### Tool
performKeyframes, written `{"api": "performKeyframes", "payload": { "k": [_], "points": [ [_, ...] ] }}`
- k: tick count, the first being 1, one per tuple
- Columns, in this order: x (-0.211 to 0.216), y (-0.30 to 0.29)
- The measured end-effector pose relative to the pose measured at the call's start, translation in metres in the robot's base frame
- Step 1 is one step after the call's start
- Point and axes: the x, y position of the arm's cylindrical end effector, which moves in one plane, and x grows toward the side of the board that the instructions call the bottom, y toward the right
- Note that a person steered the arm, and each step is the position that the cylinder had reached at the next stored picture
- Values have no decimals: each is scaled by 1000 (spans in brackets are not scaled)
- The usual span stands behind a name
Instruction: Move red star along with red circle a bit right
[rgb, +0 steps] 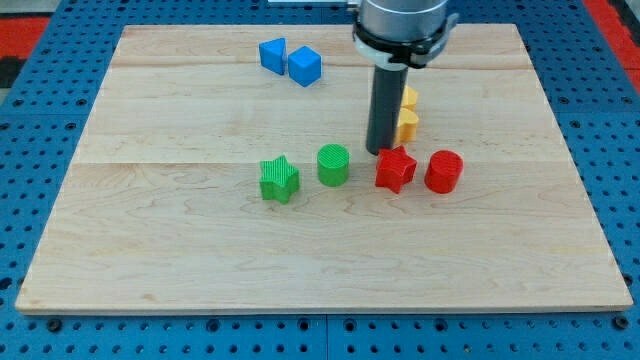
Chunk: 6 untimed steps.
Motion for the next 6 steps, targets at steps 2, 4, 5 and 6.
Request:
{"api": "performKeyframes", "payload": {
  "k": [2,4,5,6],
  "points": [
    [24,-41],
    [27,-8],
    [27,28],
    [27,40]
  ]
}}
